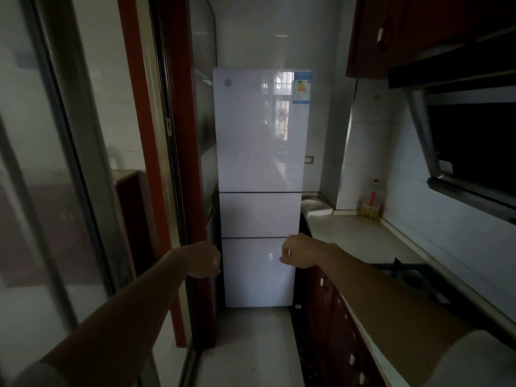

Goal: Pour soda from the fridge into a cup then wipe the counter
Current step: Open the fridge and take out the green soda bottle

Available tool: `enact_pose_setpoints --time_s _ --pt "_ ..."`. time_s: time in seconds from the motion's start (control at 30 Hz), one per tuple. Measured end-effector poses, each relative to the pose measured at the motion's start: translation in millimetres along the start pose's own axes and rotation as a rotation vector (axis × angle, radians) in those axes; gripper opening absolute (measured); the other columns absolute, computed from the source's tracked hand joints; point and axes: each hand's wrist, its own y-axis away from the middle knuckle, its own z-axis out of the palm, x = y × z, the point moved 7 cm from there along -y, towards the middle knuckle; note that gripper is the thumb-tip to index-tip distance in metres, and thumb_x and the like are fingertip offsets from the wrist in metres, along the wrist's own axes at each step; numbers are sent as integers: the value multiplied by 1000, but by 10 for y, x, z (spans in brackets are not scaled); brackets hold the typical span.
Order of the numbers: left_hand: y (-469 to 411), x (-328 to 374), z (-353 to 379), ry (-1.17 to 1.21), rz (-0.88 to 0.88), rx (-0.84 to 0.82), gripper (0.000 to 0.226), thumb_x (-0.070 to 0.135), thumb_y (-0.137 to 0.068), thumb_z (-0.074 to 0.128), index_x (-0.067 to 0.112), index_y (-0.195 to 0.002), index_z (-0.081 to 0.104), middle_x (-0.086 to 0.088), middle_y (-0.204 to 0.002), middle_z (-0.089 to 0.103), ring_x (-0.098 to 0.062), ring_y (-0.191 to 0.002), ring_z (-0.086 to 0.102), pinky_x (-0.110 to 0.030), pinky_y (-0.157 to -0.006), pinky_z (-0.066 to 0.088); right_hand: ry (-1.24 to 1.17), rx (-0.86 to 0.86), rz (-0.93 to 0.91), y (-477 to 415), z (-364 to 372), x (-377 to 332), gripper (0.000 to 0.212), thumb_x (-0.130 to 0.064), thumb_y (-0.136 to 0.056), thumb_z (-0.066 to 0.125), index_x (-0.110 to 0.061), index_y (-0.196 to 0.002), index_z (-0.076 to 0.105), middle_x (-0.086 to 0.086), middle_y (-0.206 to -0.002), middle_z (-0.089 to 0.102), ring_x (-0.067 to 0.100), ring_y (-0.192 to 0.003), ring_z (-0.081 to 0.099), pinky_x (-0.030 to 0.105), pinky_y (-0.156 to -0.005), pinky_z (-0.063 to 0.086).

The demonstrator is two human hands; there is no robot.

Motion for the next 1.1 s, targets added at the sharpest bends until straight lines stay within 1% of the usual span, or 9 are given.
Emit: enact_pose_setpoints --time_s 0.2,0.37,0.47,0.53,0.63,0.8,0.93,1.0,1.1 --pt "-901 -336 -427 -44 -70 -23 34 37 -100 51 13 -121 63 -6 -116 67 -21 -104 64 -33 -89 51 -81 -11 -20 -1107 -215 492 38 -36 -95 56 0 -101 67 13 -103 68 27 -94 65 38 -84 53" --pt "-1590 -595 -906 75 -145 65 30 33 -101 50 17 -125 59 -3 -119 63 -19 -99 61 -31 -86 48 -85 39 -32 -2001 -540 912 34 -35 -92 57 -2 -84 65 16 -92 68 32 -86 66 40 -78 56" --pt "-2035 -756 -839 73 -181 -52 33 37 -99 53 17 -124 59 -3 -119 65 -20 -104 63 -33 -91 51 -84 -12 -45 -2394 -572 1049 36 -31 -90 58 4 -88 66 22 -94 68 37 -89 66 38 -70 52" --pt "-2351 -859 -799 70 -194 -124 30 39 -98 54 17 -117 65 0 -111 69 -16 -95 65 -30 -88 52 -98 -27 -47 -2641 -586 1151 34 -30 -91 58 2 -90 68 20 -94 70 33 -88 67 40 -75 55" --pt "-2818 -969 -838 70 -178 -144 30 39 -98 53 18 -114 66 1 -110 68 -15 -97 65 -31 -90 51 -123 26 -63 -3057 -653 1316 33 -33 -91 59 -2 -86 69 15 -90 70 28 -85 67 40 -79 54" --pt "-3663 -1248 -1013 60 -118 -114 33 41 -99 52 20 -122 64 1 -121 66 -17 -110 62 -27 -88 46 -44 -52 -33 -3821 -692 1552 37 -33 -94 57 2 -87 66 17 -96 69 21 -79 60 37 -77 52" --pt "-4370 -1692 -1135 76 -118 -153 38 46 -98 52 20 -121 65 -2 -120 67 -20 -108 64 -26 -82 48 -11 -34 -14 -4465 -997 1618 37 -36 -94 58 -1 -94 68 14 -98 69 21 -81 61 38 -79 53" --pt "-4702 -1868 -1315 83 -97 -128 37 44 -97 53 18 -121 65 -3 -121 67 -20 -108 64 -28 -85 50 6 -33 7 -4812 -1205 1649 36 -38 -94 58 -4 -96 69 11 -99 70 25 -87 65 38 -81 53" --pt "-5140 -2056 -1617 70 -56 -49 36 37 -99 53 15 -125 64 -2 -130 62 -23 -117 59 -30 -94 45 -36 68 3 -5340 -1468 1660 37 -38 -94 57 -3 -92 68 14 -95 69 29 -88 65 41 -81 53"
